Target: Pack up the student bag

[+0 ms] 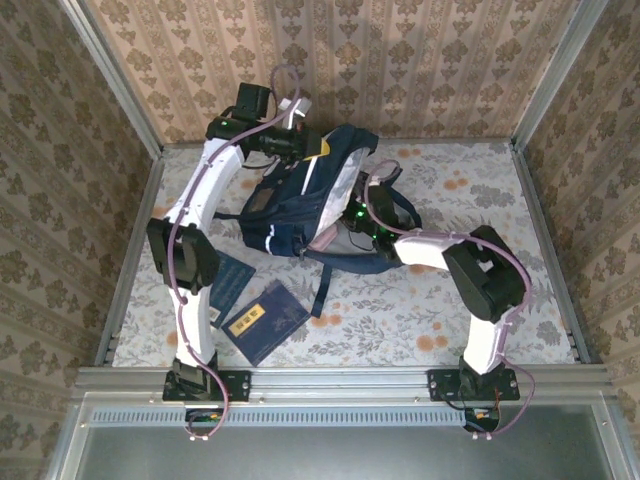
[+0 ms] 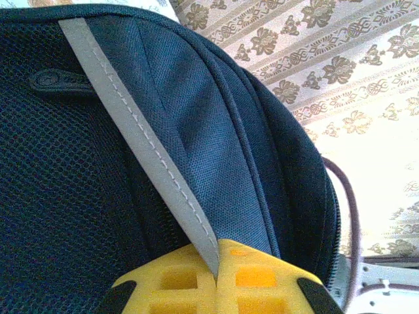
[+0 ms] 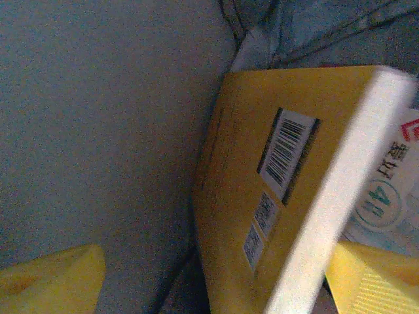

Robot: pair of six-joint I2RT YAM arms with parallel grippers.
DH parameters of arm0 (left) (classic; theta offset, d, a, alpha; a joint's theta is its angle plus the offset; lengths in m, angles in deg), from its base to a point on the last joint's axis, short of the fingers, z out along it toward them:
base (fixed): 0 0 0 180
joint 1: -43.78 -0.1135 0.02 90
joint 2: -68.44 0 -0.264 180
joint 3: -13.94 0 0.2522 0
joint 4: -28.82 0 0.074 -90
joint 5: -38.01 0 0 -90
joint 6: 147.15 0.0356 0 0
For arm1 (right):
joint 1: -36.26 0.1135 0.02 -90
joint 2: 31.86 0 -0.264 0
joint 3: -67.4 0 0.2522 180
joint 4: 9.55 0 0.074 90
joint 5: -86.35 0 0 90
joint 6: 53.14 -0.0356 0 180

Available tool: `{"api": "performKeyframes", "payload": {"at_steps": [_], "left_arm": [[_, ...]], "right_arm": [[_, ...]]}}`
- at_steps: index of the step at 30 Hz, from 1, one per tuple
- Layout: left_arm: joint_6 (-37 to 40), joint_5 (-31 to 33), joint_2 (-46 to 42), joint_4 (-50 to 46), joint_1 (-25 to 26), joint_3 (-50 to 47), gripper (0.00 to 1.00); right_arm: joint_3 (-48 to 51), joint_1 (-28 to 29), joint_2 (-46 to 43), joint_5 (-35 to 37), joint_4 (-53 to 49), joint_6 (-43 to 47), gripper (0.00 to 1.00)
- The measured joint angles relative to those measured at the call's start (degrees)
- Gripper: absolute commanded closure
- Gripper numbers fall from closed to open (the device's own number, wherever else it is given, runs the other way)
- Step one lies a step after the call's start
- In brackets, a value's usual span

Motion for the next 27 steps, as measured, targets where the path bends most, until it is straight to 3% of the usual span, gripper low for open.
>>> {"api": "performKeyframes", "payload": {"at_steps": [8, 16, 23, 27], "left_arm": [[-1.1, 1.2, 2.0, 0.9, 0.0, 0.9, 1.0], [-2.1, 3.3, 9.4, 3.0, 2.4, 5.6, 1.0], [-2.6, 7.2, 17.4, 3.8, 8.2, 7.3, 0.94], [-3.9, 9.0, 21.6, 4.3, 11.1, 7.3, 0.76]], "right_arm": [[12.2, -0.7, -20.6, 6.9, -9.2, 5.5, 0.2], [24.0, -0.8, -48.3, 17.7, -22.2, 10.3, 0.25], [30.7, -0.8, -61.5, 20.7, -29.2, 13.4, 0.29], [31.5, -0.8, -62.3, 20.6, -30.7, 15.1, 0.28]]}}
